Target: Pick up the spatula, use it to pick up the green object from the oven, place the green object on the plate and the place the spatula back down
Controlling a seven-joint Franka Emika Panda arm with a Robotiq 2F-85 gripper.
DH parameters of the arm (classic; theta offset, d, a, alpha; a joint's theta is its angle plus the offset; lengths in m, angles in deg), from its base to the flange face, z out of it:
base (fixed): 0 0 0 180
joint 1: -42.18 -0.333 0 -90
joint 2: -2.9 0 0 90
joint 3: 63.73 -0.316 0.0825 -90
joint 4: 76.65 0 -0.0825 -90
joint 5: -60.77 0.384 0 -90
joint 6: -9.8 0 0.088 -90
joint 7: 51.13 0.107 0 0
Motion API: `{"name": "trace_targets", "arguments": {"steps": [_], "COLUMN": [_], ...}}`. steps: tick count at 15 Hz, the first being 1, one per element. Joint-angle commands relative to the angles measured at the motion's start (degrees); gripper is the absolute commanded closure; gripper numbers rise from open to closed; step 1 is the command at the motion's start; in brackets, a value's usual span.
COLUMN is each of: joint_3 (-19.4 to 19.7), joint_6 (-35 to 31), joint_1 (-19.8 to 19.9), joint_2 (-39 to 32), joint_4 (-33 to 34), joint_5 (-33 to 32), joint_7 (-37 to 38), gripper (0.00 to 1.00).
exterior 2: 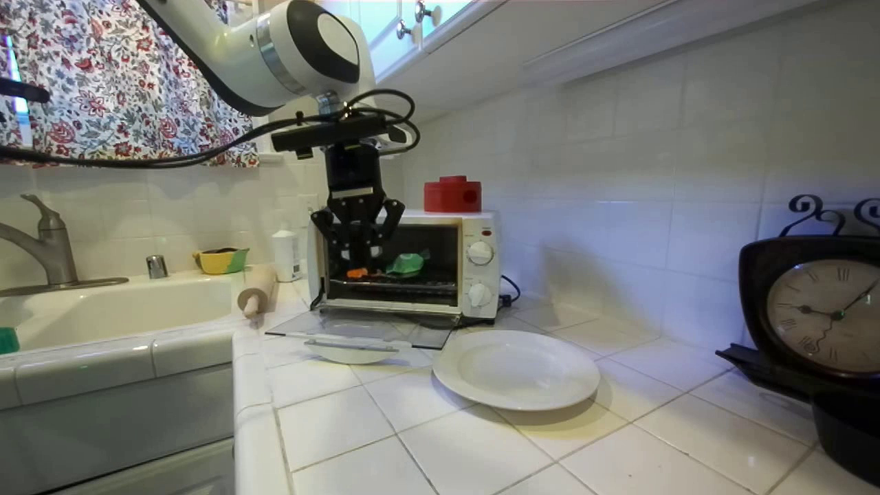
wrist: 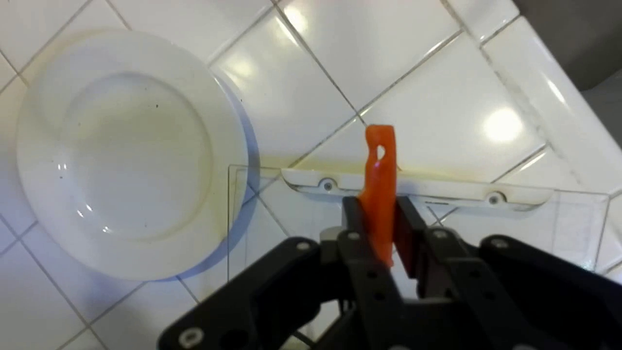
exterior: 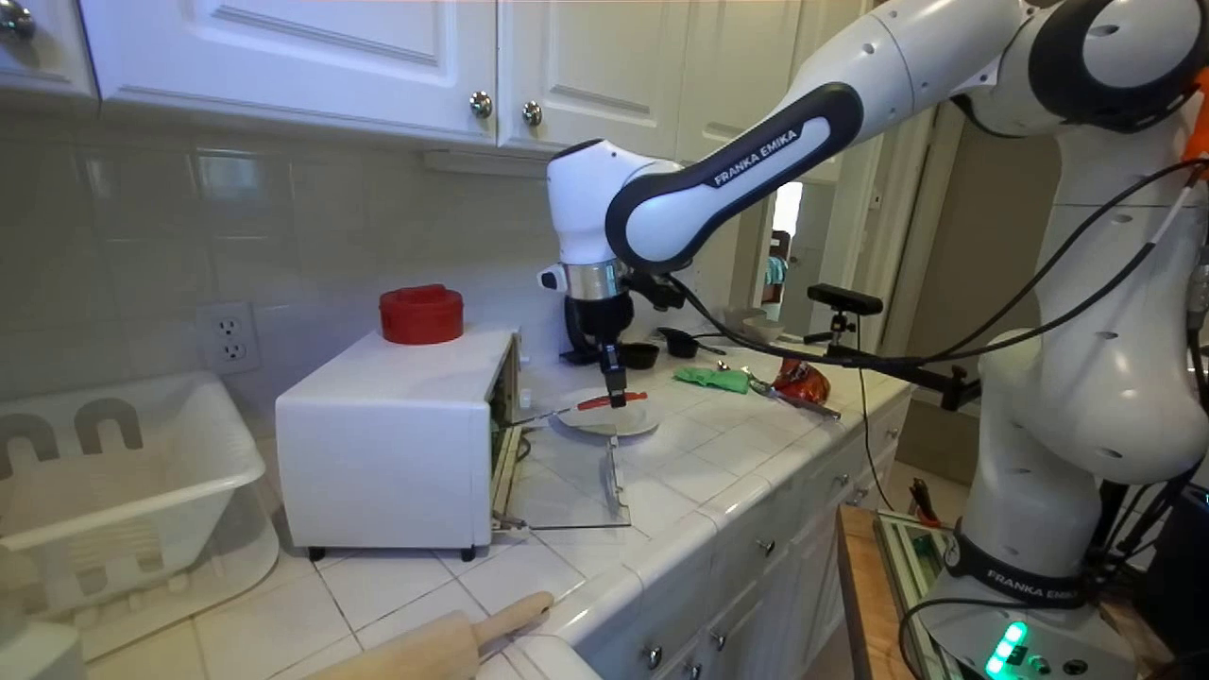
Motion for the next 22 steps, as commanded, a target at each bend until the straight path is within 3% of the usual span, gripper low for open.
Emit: {"name": "trace_targets", "arguments": {"steps": [1, 14, 22], "joint_3": [0.9, 9.5, 15.4], "joint_6": [-0.5, -1.0, -2.8], "joint_1": [1.0, 5.2, 10.3], "joint_2": [7.7, 18.5, 17.9], "joint_4": [-7.0, -19.5, -19.1], "joint_5": [0.6, 5.6, 9.1], "joint_7": [-2.3, -6.0, -3.8], "gripper": [0.95, 0.95, 0.95]}}
